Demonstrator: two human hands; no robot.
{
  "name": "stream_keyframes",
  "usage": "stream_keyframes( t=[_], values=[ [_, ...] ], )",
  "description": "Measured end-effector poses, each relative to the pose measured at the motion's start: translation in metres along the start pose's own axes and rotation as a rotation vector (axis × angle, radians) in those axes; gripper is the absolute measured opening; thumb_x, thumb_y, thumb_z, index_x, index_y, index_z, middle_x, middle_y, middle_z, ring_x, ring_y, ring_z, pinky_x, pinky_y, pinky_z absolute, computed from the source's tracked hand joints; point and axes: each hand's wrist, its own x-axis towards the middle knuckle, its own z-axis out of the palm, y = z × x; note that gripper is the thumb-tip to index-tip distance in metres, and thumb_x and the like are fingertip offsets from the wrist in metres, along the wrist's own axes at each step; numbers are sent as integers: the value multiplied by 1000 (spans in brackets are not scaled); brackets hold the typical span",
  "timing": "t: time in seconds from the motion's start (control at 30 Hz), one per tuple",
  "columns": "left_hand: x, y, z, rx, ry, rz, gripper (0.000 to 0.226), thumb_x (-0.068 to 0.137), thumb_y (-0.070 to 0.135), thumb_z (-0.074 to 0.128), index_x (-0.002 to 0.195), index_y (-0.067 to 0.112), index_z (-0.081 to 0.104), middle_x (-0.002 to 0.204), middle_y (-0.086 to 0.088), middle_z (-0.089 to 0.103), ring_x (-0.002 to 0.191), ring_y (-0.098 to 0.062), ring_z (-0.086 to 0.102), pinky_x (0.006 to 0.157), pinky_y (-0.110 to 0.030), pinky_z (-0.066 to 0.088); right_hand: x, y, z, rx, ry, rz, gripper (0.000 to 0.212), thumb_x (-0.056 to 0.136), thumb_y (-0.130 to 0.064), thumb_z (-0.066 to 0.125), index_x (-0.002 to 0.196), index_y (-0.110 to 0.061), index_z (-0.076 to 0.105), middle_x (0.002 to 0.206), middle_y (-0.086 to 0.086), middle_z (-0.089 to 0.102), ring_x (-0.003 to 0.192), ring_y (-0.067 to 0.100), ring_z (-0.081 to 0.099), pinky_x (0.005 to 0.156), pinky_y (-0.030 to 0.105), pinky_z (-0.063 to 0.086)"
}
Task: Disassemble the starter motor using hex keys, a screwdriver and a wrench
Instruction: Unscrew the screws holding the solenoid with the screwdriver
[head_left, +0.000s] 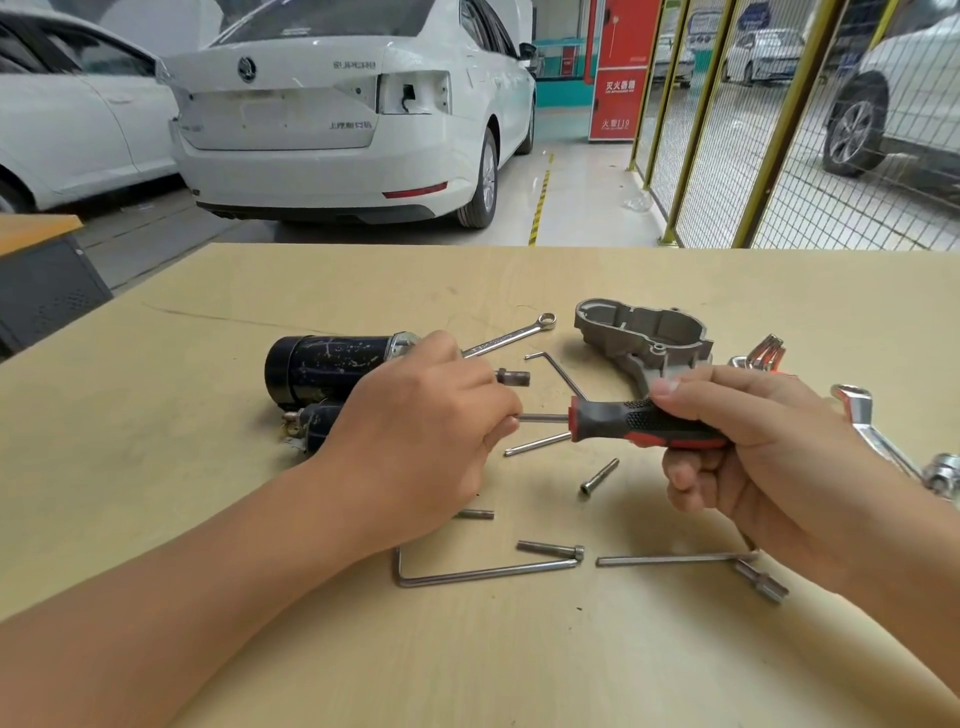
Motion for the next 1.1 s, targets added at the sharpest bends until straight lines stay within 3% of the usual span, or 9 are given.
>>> stream_keyframes(
  t=[0.1,0.2,0.33,0.4,0.53,0.7,0.83,0.97,1.1],
  values=[
    [1,1,0,-26,42,-68,12,87,22,71,84,14,79,72,3,64,73,-20,44,54,-33,44,0,0,0,-3,-13,-9,45,58,-29,83,89,0,67,77,22,68,43,20,52,39,30,46],
    [1,2,-1,-89,47,-136,6,84,18,80,81,14,76,74,4,65,72,-23,52,55,-40,51,-1,0,0,-5,-24,-9,47,60,-28,83,93,1,68,78,25,68,44,21,52,40,29,46],
    [2,6,-5,-99,38,-187,16,79,18,90,80,15,74,77,4,65,75,-25,55,59,-41,51,-1,-1,1,-5,-28,-5,45,59,-28,83,91,0,69,79,26,68,43,20,51,38,29,45],
    [2,0,-9,-82,23,-143,14,85,29,84,85,16,78,79,4,68,77,-24,52,61,-37,47,-1,0,1,-9,-30,-6,45,60,-28,82,92,1,69,78,26,68,42,20,51,38,29,45],
    [2,-11,-14,-57,-62,-18,35,100,39,54,94,18,81,85,6,71,82,-25,51,69,-37,45,-1,1,2,-10,-41,-13,39,61,-28,83,89,-3,71,79,25,68,43,20,51,39,29,46],
    [1,-10,-10,-35,9,-43,16,88,26,72,83,14,81,73,3,69,75,-27,50,66,-40,47,-2,0,2,-3,-74,-15,27,64,-27,82,82,-9,75,80,25,67,43,21,51,40,30,46],
    [3,-8,-10,-65,15,-107,13,82,28,76,80,15,79,74,4,68,72,-26,51,68,-35,41,-3,-2,2,13,-56,2,30,65,-31,80,82,-7,73,81,29,68,40,20,48,37,27,42],
    [2,-6,-11,-70,-14,-138,15,81,23,88,82,15,74,80,4,67,77,-27,54,72,-39,44,-4,-5,2,-36,-43,51,36,64,-39,77,83,-9,75,74,26,65,34,17,40,37,21,38],
    [2,-12,-12,-84,-61,-50,12,92,30,74,91,18,77,86,7,69,81,-19,46,73,-39,44,-4,-3,0,-73,-43,33,42,62,-36,80,87,-3,69,71,21,62,37,13,31,40,18,29]
  ],
)
